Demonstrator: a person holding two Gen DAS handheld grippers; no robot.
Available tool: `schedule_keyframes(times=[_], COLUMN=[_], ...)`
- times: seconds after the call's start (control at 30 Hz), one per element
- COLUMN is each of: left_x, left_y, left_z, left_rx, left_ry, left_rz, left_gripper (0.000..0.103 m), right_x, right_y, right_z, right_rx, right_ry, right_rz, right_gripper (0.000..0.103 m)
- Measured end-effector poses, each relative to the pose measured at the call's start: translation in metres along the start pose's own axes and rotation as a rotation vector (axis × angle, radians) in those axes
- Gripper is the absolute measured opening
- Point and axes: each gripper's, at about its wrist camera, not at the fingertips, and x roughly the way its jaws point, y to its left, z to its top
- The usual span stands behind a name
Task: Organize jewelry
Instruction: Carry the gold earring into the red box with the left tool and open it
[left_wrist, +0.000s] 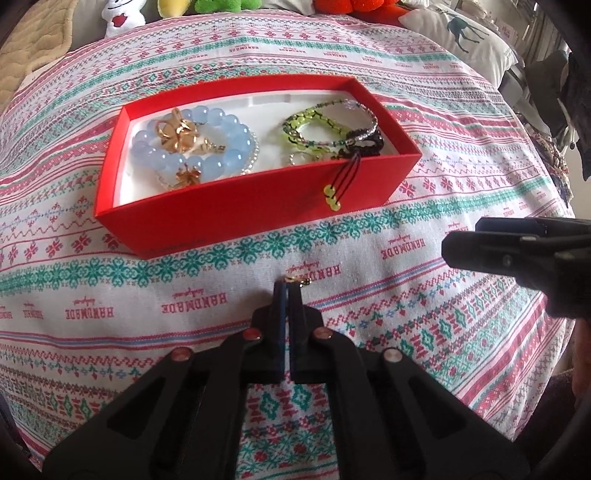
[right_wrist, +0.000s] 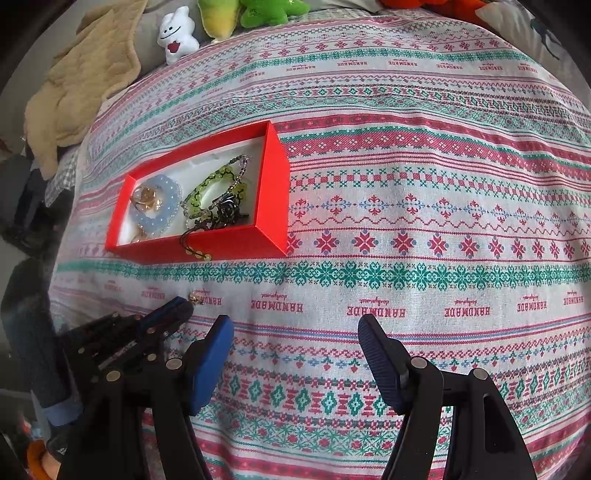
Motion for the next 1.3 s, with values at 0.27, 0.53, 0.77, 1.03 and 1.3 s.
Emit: schedule_keyframes(times=[0.27,0.53,0.77,1.03,1.3], left_x=[-0.021,-0.005,0.009,0.013,-0.01], left_y=[0.011,0.005,-0.002,-0.005,0.005], left_z=[-0.002,-0.001,0.003,0.009,0.002], left_rx=[-0.018,-0.033,-0.011,0.031,0.006], left_ry=[-0.023,-0.002,0.016,0.04,0.034], left_rz=[-0.03,-0.048,0.002,0.03,-0.006], left_gripper=[0.001,0.038,0.034,0.009,0.006], right_x=[-0.002,-0.001,-0.002,-0.002,-0.003], right_y=[0.001,0.003,0.003,0.001,0.001], right_z=[0.0,0.001,0.001,0.001,0.002], right_rx=[-0.002,-0.001,0.003,0.002,0.006], right_ry=[-0.007,-0.005,-0.006,-0.003,-0.008], right_rz=[0.003,0.003,0.003,0.005,0.005], right_gripper=[0.071,0.071,0.071,0.071,0.071])
